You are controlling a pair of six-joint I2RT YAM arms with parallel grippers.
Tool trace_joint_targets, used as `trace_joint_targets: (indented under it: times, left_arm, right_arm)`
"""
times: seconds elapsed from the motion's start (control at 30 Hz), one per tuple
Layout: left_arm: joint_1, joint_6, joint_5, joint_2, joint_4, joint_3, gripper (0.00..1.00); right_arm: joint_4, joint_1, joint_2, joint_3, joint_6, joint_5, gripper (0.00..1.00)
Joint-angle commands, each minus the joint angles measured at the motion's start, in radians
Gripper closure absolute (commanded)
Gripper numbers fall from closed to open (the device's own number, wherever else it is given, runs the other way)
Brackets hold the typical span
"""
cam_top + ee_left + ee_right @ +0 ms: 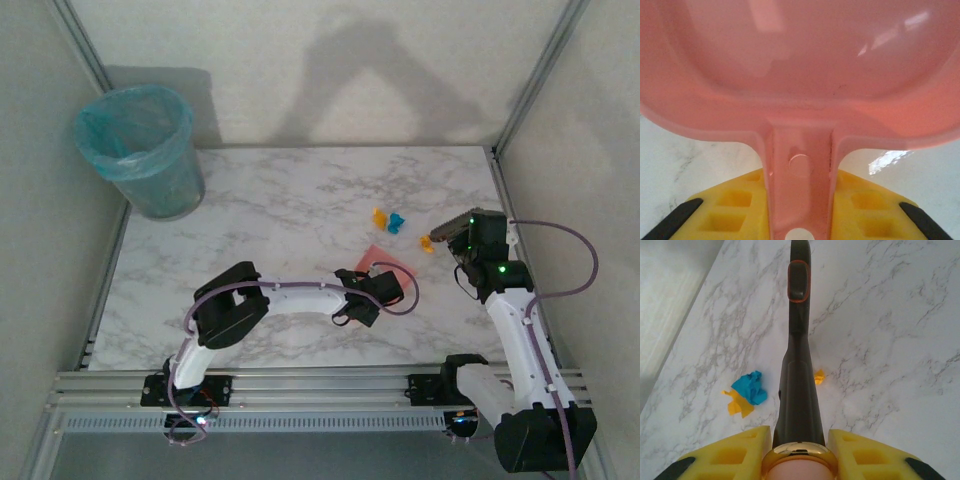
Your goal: Sweep away the paper scraps from the table
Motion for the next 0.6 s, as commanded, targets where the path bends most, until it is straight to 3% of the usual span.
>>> trace_joint_targets:
  times: [0.0, 0.4, 0.57]
  left_arm:
    - [0.008, -0.017, -0.041, -0.006, -0.084, -0.054, 1.00]
    - [0.012, -0.044, -0.066, -0.065, -0.125, -0.070, 1.00]
    - [0.013, -0.067, -0.008, -0.110, -0.132, -0.094, 1.00]
  right_arm:
    - [0.012, -0.004, -0.020, -0.016, -0.019, -0.013, 1.00]
    - [-0.021, -0.003, -0.034, -0.037, 0.010, -0.112, 1.00]
    - [-0.046, -0.003, -0.068, -0.073, 0.039, -0.182, 1.00]
